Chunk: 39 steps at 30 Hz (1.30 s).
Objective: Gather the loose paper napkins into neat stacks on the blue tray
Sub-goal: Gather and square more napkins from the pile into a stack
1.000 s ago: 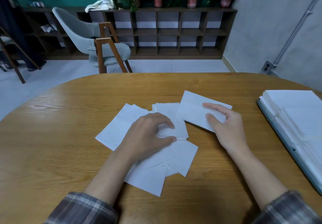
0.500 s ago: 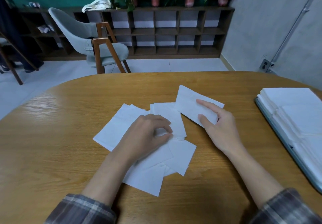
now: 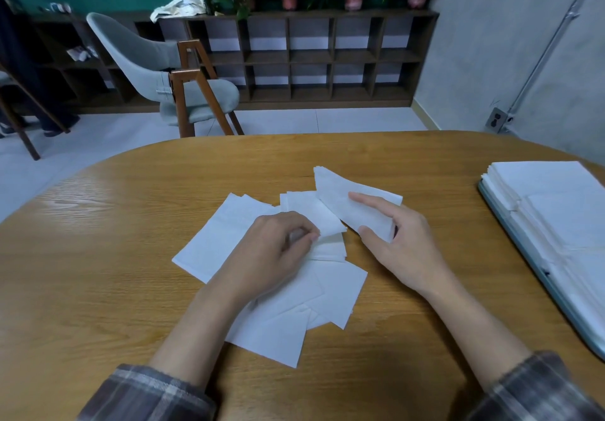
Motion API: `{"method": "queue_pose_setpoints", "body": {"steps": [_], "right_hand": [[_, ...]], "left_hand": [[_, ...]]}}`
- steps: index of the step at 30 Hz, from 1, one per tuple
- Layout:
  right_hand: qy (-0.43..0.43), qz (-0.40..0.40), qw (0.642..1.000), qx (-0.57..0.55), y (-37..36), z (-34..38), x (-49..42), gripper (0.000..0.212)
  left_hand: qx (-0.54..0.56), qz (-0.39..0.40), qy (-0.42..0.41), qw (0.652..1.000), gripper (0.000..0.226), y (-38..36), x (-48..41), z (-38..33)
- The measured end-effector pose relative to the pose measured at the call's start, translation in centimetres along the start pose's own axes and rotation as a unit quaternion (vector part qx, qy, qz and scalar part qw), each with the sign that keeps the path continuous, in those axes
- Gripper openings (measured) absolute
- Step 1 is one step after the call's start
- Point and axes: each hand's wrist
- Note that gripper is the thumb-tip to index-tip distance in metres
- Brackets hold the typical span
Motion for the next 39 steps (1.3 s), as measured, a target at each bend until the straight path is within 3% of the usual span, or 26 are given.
{"method": "queue_pose_setpoints", "body": {"steps": [5,10,13,17,19,21,27,39], "right_hand": [[0.021,0.015,0.999,0.026,-0.4,0.1,0.2,0.047],[0.060,-0.043,0.997,0.017,-1.2,0.4,0.5,0.011],[0.009,-0.023,0.995,-0.092,-0.5,0.6,0.4,0.008],[-0.058,0.021,0.961,-0.268,0.5,1.2,0.2,0.003],[-0.088,0.055,0.936,-0.337,0.7,1.1,0.1,0.013],[-0.105,0.094,0.925,-0.354,0.7,0.9,0.1,0.027],[-0.103,0.190,0.924,-0.317,0.3,1.0,0.4,0.041],[-0.053,0.182,0.963,-0.190,-0.3,2.0,1.3,0.076]], "left_hand": [[-0.021,-0.037,-0.040,0.998,0.008,-0.1,-0.2,-1.4],[0.011,-0.062,-0.066,0.996,0.010,-0.8,-0.3,-2.2],[0.032,-0.077,-0.013,0.996,0.029,-0.2,-0.3,-2.0],[0.119,-0.140,0.049,0.982,0.010,0.8,-0.7,-1.5],[0.242,-0.190,0.087,0.948,0.012,1.5,-0.8,-1.4],[0.292,-0.204,0.103,0.929,0.014,1.9,-0.9,-1.5],[0.244,-0.127,0.090,0.957,0.020,1.6,-0.8,-1.8],[0.221,-0.102,0.093,0.965,0.028,1.8,-0.8,-2.1]]}}
Point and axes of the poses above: each hand's wrist, its own x-axis away from the middle knuckle, its own y-axis out of the back of the hand, z = x × y, and after that the axes turned 14 degrees about -y, right-handed
